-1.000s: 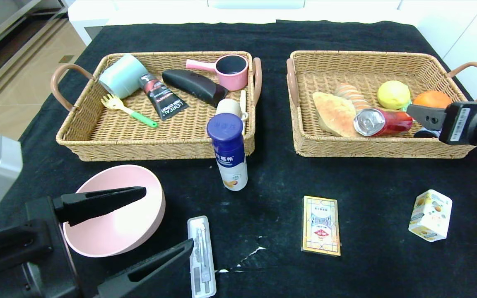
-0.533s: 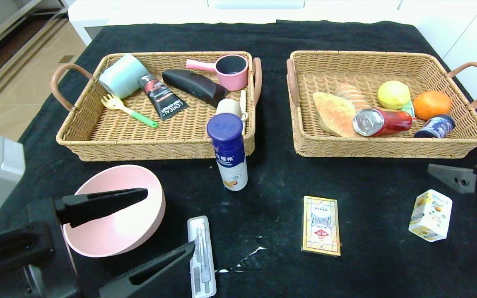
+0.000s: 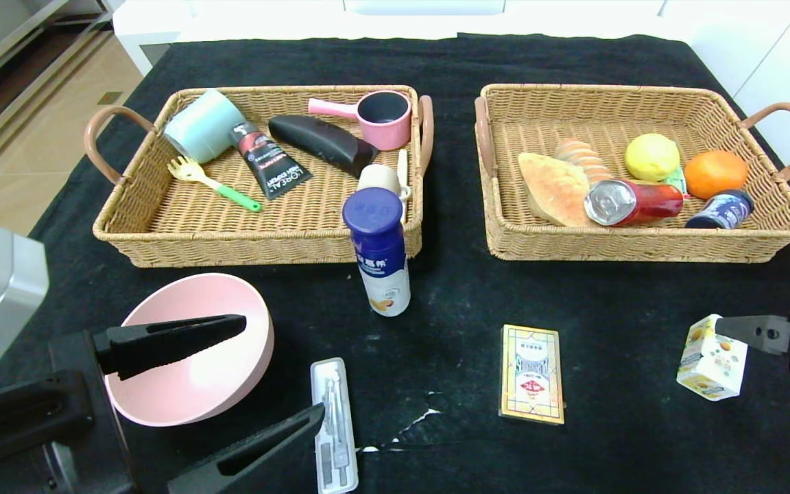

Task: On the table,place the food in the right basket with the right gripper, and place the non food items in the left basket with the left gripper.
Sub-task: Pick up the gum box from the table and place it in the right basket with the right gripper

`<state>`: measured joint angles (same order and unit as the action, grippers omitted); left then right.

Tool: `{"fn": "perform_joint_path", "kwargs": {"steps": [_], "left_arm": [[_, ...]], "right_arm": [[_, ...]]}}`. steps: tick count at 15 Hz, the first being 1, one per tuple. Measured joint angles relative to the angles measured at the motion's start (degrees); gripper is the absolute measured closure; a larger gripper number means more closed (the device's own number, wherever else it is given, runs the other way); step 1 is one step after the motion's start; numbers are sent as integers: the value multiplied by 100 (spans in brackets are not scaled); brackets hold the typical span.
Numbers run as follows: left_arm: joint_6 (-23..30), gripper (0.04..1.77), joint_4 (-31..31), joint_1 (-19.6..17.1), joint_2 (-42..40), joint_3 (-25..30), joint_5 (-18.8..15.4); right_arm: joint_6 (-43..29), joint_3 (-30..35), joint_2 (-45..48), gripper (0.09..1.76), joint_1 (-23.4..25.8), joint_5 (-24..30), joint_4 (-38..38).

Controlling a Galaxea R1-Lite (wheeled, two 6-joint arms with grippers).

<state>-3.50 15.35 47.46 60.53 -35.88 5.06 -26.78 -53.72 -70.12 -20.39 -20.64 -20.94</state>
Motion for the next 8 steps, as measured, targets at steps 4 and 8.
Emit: {"fn": "perform_joint_path", "kwargs": {"steps": [4, 8], "left_arm": [[0, 9, 0, -2, 6, 13, 0], [-2, 9, 5, 0, 9, 21, 0]], "right_arm": [[-697, -63, -380, 15, 34, 369, -146], [-946, -35, -708, 15, 204, 601, -116]]}}
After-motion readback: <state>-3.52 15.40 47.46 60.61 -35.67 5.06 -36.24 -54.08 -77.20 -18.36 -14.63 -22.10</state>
